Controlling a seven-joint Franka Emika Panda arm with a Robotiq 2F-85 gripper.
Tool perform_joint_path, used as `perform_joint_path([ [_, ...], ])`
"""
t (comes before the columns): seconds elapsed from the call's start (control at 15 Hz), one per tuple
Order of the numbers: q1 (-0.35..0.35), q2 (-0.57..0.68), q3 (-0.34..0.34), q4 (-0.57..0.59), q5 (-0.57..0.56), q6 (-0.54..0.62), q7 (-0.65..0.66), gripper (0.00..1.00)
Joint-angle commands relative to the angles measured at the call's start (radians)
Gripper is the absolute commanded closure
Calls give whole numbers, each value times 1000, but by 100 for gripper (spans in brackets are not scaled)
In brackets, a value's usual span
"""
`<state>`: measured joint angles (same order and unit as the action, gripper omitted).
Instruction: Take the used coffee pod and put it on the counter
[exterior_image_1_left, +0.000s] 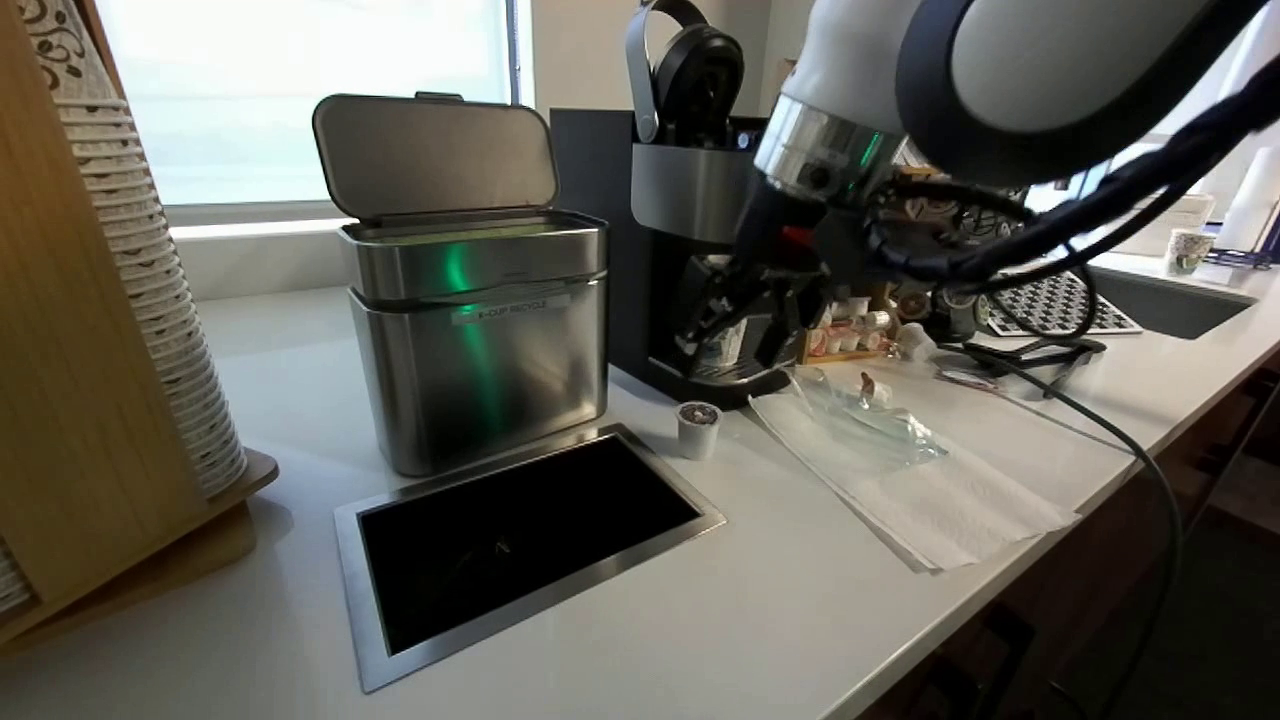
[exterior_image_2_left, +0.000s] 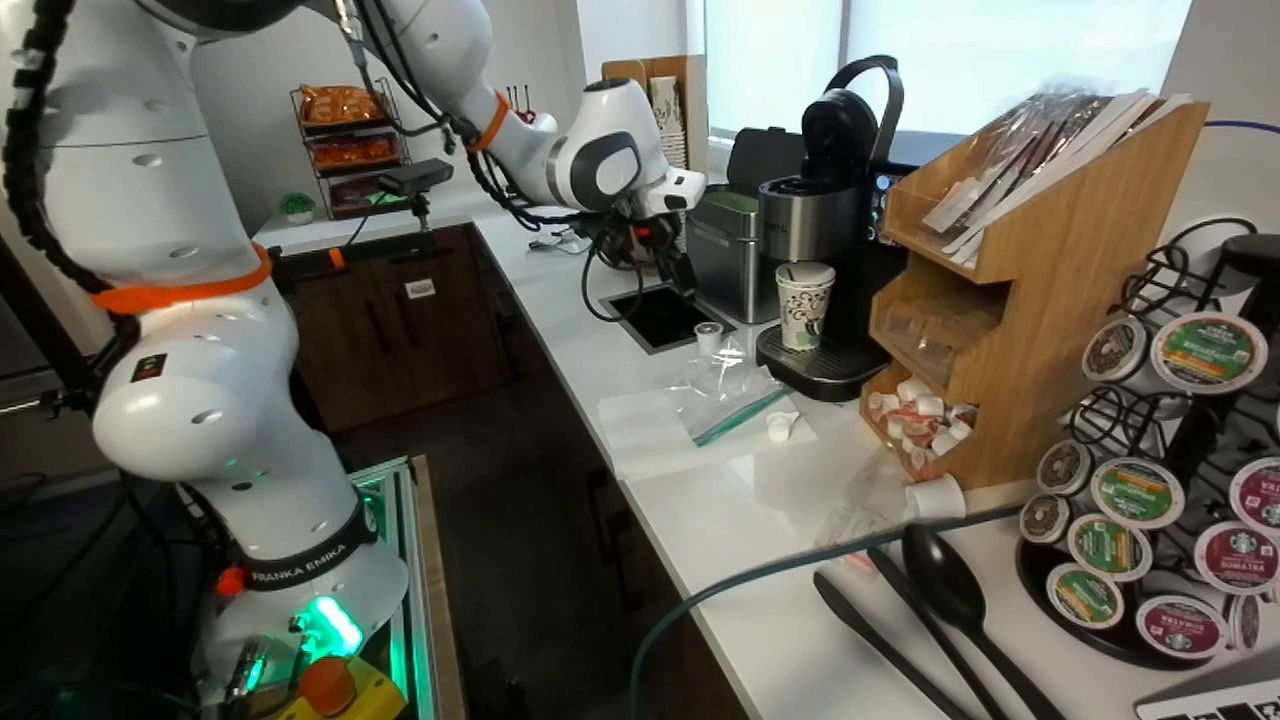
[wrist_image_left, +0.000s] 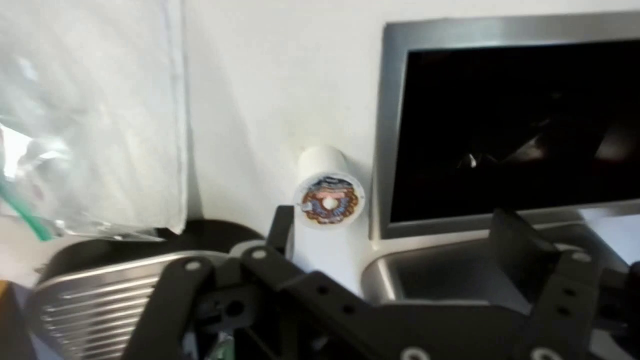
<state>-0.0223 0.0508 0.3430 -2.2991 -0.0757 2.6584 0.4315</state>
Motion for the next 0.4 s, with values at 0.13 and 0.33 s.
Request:
perform_joint_path([
  [0.13, 30, -276, -163, -38, -57, -466, -11, 0],
  [0.33, 41, -284, -193, 3, -21, -477, -88, 0],
])
